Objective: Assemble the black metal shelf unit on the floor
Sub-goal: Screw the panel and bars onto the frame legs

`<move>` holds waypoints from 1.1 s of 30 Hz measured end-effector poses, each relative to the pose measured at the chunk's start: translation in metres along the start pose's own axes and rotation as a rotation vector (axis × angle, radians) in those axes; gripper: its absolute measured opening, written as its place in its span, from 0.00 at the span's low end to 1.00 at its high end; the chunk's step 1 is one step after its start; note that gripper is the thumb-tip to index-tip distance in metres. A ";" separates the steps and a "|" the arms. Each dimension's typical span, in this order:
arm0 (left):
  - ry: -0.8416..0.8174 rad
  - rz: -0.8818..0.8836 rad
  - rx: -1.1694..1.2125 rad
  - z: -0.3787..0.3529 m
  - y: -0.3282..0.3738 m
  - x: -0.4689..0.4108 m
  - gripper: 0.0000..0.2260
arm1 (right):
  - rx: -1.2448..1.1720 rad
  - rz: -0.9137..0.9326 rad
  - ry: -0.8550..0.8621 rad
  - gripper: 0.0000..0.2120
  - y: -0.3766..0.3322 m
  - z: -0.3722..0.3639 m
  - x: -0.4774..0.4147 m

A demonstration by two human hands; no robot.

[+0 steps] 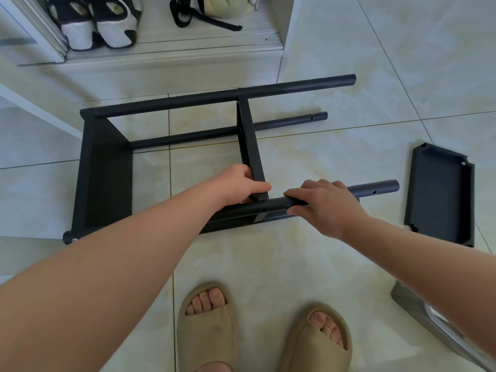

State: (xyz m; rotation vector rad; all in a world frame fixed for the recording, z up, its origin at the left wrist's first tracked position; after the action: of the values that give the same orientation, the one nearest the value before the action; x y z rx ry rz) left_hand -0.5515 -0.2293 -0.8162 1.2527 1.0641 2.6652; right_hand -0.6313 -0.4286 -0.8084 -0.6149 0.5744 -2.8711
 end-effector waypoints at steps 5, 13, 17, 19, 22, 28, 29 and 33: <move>0.404 0.092 -0.256 -0.008 0.019 0.019 0.35 | 0.085 0.026 0.007 0.31 0.015 0.014 0.028; 0.476 -0.580 -0.690 -0.081 0.110 0.052 0.23 | 0.080 -0.147 0.115 0.34 0.099 0.042 0.142; 0.226 -0.791 -0.929 -0.146 0.131 0.058 0.21 | 0.003 -0.280 0.146 0.27 0.149 0.035 0.197; 0.119 -0.862 -1.062 -0.178 0.133 0.058 0.22 | -0.041 -0.362 0.138 0.15 0.173 0.024 0.220; -0.019 -0.937 -1.174 -0.221 0.130 0.059 0.22 | -0.109 -0.491 -0.005 0.10 0.203 -0.002 0.240; -0.161 -0.962 -1.220 -0.273 0.118 0.057 0.20 | -0.179 -0.510 -0.198 0.12 0.223 -0.061 0.237; -0.167 -0.959 -1.218 -0.278 0.117 0.056 0.20 | -0.207 -0.495 -0.213 0.15 0.224 -0.068 0.233; -0.119 -0.966 -1.148 -0.285 0.117 0.052 0.15 | -0.212 -0.469 -0.257 0.18 0.233 -0.087 0.218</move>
State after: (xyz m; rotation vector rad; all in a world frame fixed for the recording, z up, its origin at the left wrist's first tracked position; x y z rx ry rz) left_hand -0.7513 -0.4680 -0.8410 0.4307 -0.0476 1.7927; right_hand -0.8500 -0.6606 -0.8948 -1.2855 0.7873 -3.0879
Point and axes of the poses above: each hand's wrist, its own x-axis away from the middle knuckle, its own z-axis out of the back of the hand, y = z × x, the point moved 1 cm from there along -x, towards the middle knuckle, and after that the axes turned 13 degrees about -x, right-handed, at the moved point
